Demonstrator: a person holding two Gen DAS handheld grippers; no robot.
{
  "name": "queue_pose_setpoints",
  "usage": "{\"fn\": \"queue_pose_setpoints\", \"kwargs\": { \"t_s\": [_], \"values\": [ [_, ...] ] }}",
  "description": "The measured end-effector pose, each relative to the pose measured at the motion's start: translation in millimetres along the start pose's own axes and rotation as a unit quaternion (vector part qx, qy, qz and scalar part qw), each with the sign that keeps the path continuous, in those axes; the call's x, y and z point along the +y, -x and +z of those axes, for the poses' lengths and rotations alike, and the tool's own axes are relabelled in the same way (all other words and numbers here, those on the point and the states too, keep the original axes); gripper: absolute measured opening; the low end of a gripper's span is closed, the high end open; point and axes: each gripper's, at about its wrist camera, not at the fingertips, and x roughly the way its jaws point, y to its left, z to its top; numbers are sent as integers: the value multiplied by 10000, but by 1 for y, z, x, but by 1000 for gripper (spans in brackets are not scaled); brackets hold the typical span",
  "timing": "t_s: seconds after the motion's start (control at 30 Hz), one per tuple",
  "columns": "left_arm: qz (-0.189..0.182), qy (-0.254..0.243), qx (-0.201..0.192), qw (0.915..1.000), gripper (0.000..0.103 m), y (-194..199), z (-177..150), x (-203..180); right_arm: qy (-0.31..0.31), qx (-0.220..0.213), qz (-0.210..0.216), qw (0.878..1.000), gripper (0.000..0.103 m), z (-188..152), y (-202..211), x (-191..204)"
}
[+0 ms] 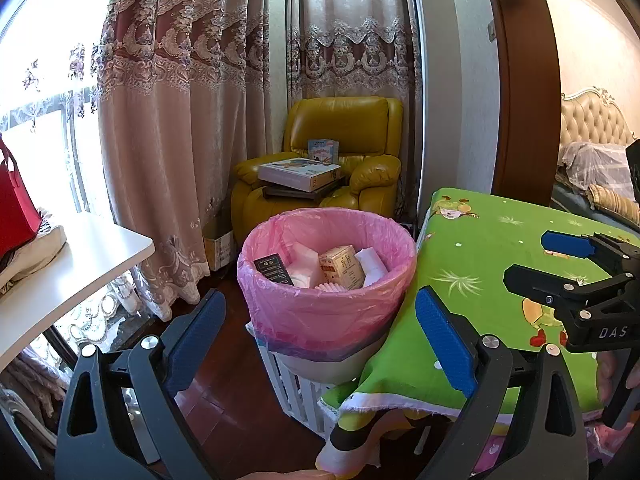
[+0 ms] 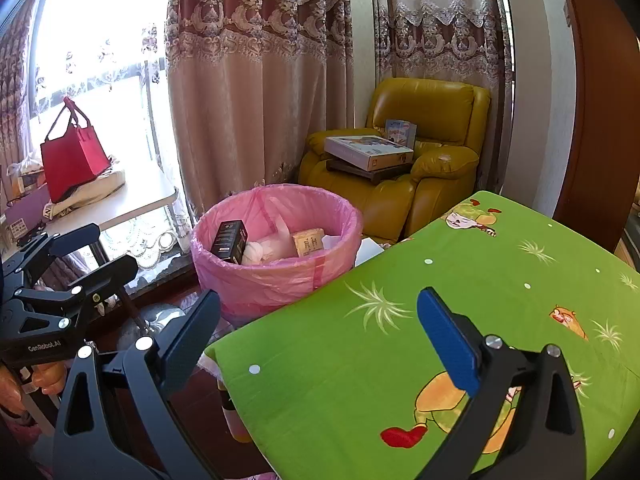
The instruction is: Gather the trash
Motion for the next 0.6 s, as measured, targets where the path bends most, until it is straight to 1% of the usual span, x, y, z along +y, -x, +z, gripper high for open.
{"fn": "queue_pose_setpoints", "kwargs": {
  "t_s": [0.6],
  "values": [
    [61,62,-20,10000,90,0,-1,2,0,2,3,10000,96,0,1,0]
  ]
}}
